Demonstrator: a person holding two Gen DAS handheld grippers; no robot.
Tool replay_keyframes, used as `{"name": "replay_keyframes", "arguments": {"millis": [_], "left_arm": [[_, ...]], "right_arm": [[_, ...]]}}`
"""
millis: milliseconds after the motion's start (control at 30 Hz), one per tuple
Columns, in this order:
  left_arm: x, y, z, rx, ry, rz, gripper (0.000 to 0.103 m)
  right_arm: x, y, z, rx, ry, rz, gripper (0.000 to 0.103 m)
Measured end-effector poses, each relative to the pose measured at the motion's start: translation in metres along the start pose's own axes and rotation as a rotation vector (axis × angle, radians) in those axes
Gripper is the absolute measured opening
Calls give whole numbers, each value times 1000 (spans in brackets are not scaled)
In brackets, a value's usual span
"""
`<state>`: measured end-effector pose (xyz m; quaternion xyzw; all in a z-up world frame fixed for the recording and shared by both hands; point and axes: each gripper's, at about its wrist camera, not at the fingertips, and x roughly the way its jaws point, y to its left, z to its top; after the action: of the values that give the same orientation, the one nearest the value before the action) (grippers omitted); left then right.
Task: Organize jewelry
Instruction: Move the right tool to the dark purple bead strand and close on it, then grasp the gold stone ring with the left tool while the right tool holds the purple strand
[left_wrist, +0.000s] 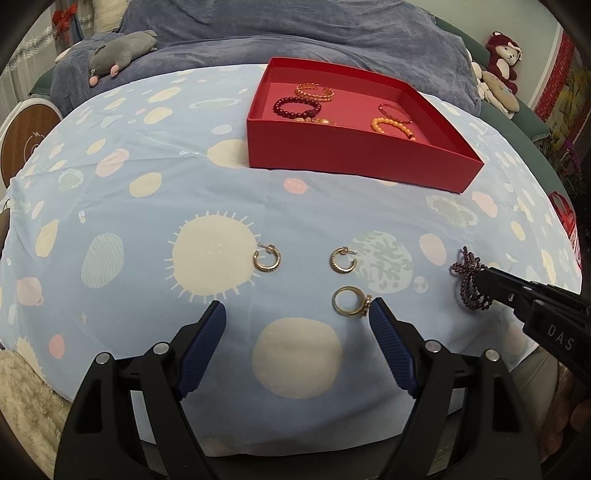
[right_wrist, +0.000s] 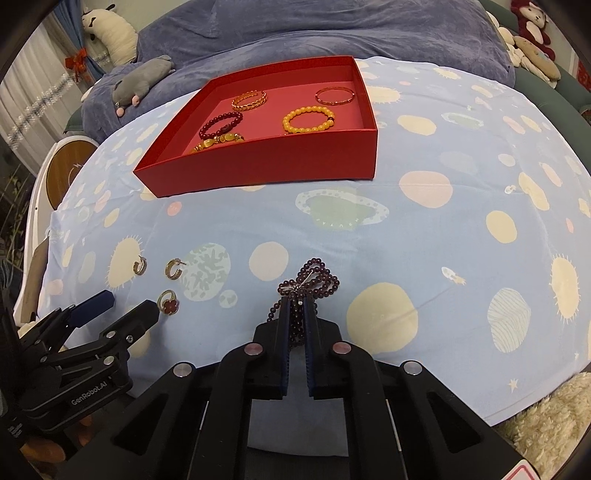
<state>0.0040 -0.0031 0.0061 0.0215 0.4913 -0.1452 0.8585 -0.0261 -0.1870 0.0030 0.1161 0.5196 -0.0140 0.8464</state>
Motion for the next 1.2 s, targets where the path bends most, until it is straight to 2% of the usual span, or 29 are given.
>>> {"name": "replay_keyframes", "arguments": {"millis": [167, 233, 367, 667, 733, 833, 1200], "left_arm": [[3, -15, -1, 48, -12, -20, 74], [6, -18, -1, 63, -10, -31, 67], [11, -21, 1, 70, 1, -48, 60], [12, -23, 4, 68, -1, -99, 39], [13, -24, 5, 70, 0, -106, 30], [13, -25, 5, 73, 0, -111, 24], [9, -23, 3, 56, 1, -121, 23]], "right_arm": [[0, 3, -4, -8, 4, 9, 7], [-1, 2, -4, -3, 2, 8, 7], [0, -1, -4, 12, 4, 10, 7], [1, -2, -6, 13, 7, 14, 7], [1, -2, -6, 12, 7, 14, 7], [1, -2, -7, 16, 7, 18, 7], [-5, 1, -4, 21, -8, 38, 7]]}}
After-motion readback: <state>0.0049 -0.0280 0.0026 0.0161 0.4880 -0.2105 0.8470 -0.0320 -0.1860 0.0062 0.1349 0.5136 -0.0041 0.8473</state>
